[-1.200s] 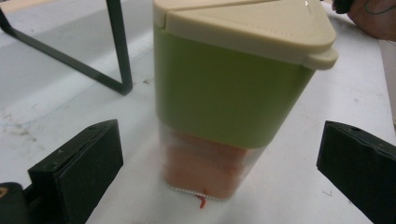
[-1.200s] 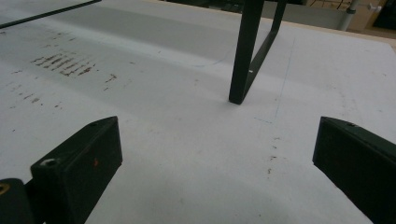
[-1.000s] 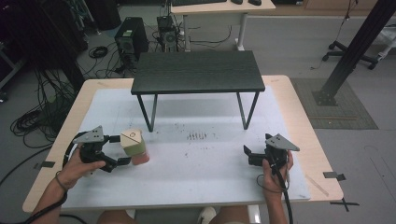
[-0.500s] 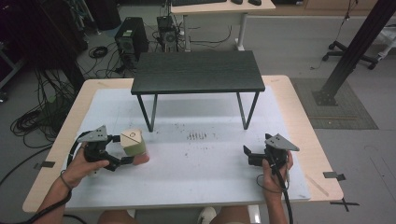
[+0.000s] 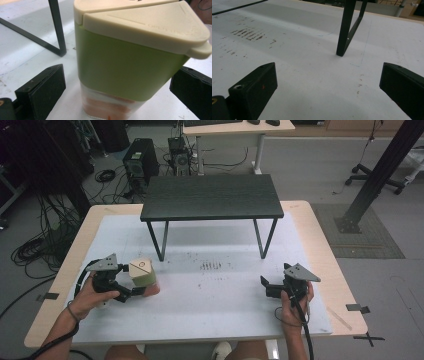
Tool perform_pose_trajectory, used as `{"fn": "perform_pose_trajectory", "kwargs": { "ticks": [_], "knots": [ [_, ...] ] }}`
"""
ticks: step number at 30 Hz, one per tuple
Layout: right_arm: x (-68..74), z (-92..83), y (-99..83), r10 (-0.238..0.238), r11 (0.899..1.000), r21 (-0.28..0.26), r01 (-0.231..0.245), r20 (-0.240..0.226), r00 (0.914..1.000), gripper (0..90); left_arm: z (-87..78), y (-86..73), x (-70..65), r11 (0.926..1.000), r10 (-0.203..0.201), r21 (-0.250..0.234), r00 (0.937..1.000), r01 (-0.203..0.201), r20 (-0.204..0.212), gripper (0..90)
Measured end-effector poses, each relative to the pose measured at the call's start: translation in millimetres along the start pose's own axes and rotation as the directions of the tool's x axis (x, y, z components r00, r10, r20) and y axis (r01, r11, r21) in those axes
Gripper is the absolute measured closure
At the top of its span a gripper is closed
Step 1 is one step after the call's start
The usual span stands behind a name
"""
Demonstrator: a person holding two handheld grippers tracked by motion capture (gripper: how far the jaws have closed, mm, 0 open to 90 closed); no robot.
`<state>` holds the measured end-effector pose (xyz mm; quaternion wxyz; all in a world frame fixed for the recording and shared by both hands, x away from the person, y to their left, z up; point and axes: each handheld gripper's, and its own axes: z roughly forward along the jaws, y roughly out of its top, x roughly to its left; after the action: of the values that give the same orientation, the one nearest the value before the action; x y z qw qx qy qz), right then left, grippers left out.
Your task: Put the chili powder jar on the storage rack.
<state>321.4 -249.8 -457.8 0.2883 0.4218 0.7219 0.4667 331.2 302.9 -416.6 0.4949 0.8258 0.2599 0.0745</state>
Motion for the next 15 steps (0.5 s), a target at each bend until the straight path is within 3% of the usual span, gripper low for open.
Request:
{"fn": "perform_pose_trajectory", "kwargs": {
  "ticks": [15],
  "knots": [
    [0.4,0.1,0.0,0.000,1.000,0.001,0.000,-0.003,1.0000,1.3,7.2,2.6,0.0,1.0000,0.006,0.000,1.0000,-0.006,0.002,0.7]
  ]
}}
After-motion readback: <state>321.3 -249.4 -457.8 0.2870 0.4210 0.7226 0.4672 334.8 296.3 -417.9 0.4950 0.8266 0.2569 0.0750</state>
